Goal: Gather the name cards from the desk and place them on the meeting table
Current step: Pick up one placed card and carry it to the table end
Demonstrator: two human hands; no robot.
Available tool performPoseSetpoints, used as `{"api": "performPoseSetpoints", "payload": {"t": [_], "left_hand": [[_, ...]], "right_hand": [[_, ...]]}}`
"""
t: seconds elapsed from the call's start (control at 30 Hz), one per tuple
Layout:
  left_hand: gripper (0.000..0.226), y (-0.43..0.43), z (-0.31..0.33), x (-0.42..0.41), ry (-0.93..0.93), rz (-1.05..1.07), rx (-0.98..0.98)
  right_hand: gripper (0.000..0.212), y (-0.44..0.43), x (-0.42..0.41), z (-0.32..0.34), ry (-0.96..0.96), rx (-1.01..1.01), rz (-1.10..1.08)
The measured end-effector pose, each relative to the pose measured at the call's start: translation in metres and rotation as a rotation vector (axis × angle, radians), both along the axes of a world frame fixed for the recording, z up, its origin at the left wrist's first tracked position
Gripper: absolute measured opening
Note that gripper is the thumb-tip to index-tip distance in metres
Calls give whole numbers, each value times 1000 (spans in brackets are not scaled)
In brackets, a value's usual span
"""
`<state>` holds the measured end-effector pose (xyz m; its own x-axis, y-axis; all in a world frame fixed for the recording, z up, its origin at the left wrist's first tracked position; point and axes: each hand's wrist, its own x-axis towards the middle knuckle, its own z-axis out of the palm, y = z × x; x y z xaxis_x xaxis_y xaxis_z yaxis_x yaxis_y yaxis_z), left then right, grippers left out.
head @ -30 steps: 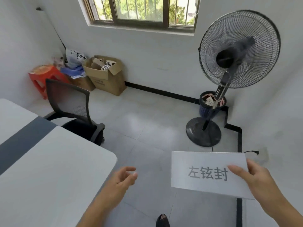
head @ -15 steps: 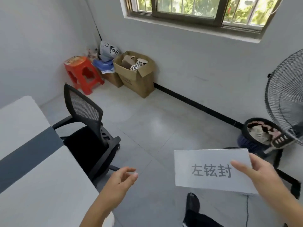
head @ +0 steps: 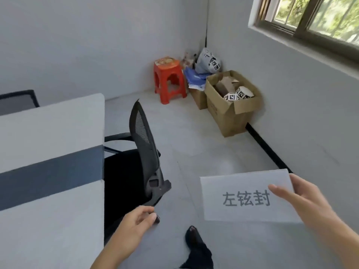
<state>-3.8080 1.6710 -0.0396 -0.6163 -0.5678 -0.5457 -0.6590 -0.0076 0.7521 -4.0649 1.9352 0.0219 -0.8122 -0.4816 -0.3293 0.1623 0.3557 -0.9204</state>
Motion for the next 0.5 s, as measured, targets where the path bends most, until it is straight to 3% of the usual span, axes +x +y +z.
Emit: {"api": "performPoseSetpoints", "payload": {"t": [0.03, 0.17, 0.37, 0.5], "left_hand": [[12, -15, -2, -14, 8, 30, 3], [13, -69, 11, -75, 53, 100, 2], [21, -139, 31, -128, 60, 218, -49], [18, -173, 23, -140, 24, 438, -45]], "right_hand": [[62, -19, -18, 0, 1, 6, 18], [30, -98, -85, 18, 16, -14, 98], [46, -202, -167, 34, -20, -15, 250], [56, -282, -221, 27, -56, 8, 477]]}}
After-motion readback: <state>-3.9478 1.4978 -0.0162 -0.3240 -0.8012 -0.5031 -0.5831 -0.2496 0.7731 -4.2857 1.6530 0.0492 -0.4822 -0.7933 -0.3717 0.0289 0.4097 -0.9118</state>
